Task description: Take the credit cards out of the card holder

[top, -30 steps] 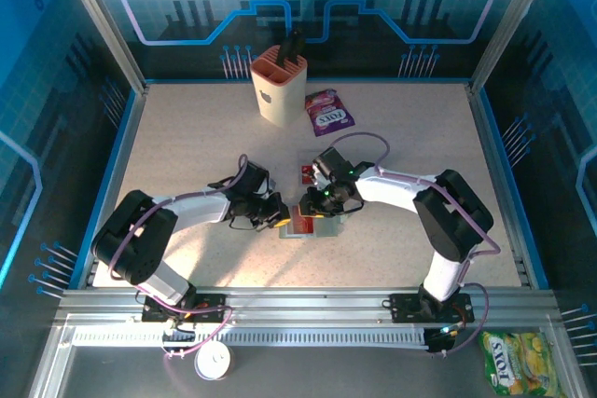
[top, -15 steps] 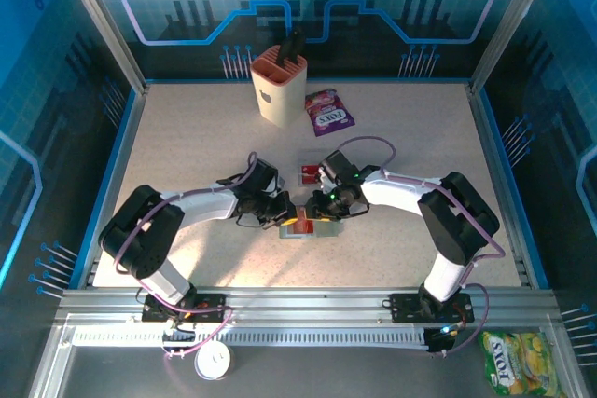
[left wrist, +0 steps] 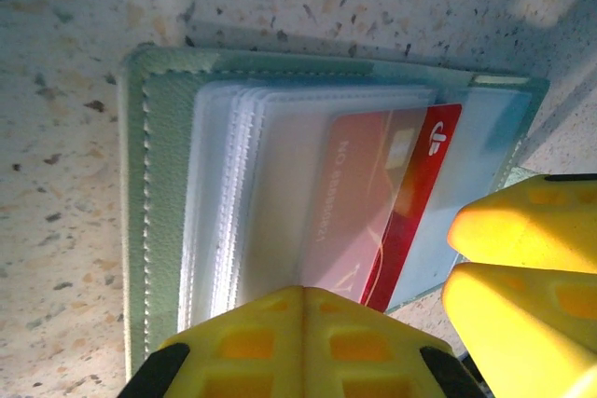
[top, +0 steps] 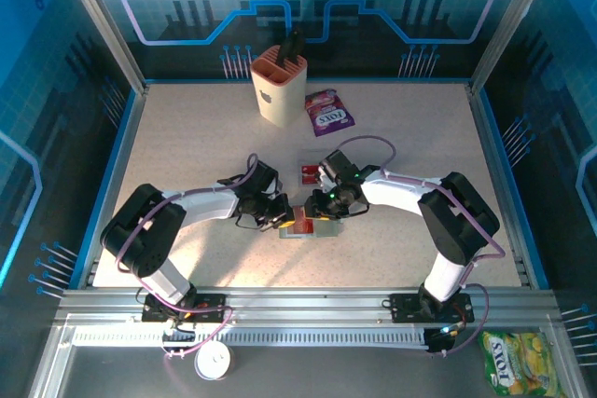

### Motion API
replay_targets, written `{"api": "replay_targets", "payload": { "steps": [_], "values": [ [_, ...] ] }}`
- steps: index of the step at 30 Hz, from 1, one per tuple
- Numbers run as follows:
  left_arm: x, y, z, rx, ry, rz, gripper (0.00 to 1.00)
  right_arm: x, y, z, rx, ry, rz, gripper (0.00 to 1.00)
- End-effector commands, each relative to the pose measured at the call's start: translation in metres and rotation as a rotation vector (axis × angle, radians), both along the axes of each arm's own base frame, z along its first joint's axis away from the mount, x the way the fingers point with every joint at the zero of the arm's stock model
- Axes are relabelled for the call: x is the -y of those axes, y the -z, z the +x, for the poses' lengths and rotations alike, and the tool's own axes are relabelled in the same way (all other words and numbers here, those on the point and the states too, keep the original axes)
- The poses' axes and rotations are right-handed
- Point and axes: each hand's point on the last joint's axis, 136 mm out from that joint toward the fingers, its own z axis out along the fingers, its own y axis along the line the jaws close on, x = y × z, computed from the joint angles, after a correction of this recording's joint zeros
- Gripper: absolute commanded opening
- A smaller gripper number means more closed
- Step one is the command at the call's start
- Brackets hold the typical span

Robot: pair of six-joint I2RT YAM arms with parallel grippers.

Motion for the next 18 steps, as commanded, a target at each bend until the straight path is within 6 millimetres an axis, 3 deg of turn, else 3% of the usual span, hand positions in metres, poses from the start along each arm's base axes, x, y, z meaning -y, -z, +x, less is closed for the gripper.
{"api": "replay_targets", "payload": {
  "steps": [1, 18],
  "values": [
    [0.0, 0.002, 0.002, 0.001, 0.021, 0.028, 0.06, 0.002, 0.0, 0.0, -0.017, 0.014, 0.017, 0.35],
    [-0.003, 0.008, -0.002, -0.023, 0.019, 0.048, 0.06, 0.001, 0.014, -0.003, -0.059, 0.024, 0.045, 0.36]
  ]
}}
